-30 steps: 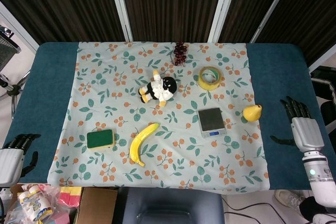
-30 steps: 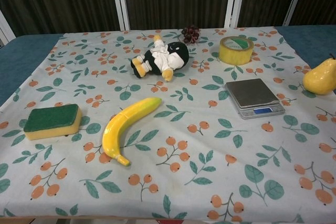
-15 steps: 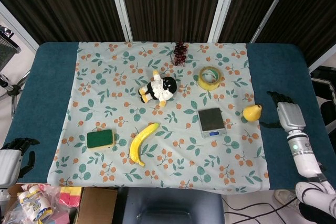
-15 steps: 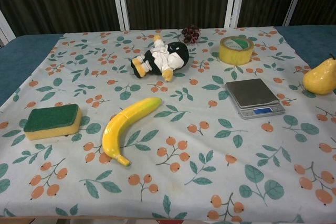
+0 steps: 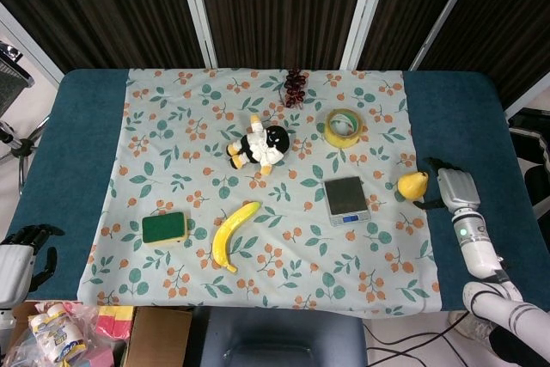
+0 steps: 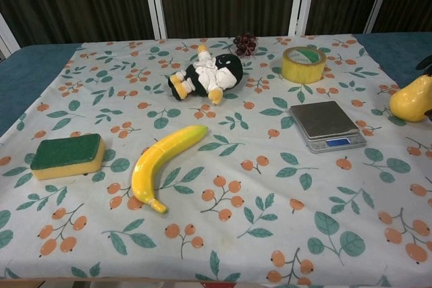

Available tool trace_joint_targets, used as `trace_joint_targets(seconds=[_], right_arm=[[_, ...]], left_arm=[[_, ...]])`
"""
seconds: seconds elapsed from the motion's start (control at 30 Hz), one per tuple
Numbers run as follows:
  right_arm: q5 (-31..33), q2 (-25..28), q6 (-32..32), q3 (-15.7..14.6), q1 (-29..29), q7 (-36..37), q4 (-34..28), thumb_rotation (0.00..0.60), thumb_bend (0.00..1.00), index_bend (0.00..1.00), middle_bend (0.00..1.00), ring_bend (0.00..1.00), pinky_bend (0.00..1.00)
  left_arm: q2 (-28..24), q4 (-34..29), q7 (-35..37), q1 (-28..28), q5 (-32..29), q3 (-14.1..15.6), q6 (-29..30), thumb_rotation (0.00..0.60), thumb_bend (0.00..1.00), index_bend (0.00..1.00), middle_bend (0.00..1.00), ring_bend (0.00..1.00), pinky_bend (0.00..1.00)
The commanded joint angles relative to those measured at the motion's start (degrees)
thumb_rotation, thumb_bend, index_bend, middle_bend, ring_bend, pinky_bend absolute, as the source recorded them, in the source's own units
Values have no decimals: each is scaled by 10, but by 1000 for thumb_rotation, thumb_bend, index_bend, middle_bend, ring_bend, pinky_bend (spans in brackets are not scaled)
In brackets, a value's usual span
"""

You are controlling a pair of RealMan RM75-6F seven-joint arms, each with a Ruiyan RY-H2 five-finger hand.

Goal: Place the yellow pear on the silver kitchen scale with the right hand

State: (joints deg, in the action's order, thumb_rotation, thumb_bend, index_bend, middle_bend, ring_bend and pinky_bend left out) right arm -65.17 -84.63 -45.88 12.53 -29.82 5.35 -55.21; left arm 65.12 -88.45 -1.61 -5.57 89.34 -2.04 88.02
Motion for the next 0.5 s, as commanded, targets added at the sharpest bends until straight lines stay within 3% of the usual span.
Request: trace_joint_targets(seconds=[0.03, 0.2, 0.37, 0.5], right_arm=[[6, -16, 2, 3, -5, 0, 19, 600, 94, 337, 340, 335, 438], [10, -42, -2, 6, -11, -5, 58, 600, 104, 435, 398, 408, 517], [7, -71, -23, 13, -14, 1, 100, 600, 192, 650, 529, 561, 663], [-9, -96, -68, 18, -11, 20, 134, 600, 251, 765, 625, 654, 749]], left_arm=[[0, 1, 1, 0, 0, 0, 1, 600, 583, 391, 353, 337, 517], [1, 2, 2, -1, -2, -2, -1, 600, 581, 389, 348, 336, 515], [0, 0, 2, -1, -5, -3, -1, 600, 581, 354, 333, 335, 510], [1, 2, 4, 1, -3, -3, 2, 600, 581, 338, 326, 333, 510]])
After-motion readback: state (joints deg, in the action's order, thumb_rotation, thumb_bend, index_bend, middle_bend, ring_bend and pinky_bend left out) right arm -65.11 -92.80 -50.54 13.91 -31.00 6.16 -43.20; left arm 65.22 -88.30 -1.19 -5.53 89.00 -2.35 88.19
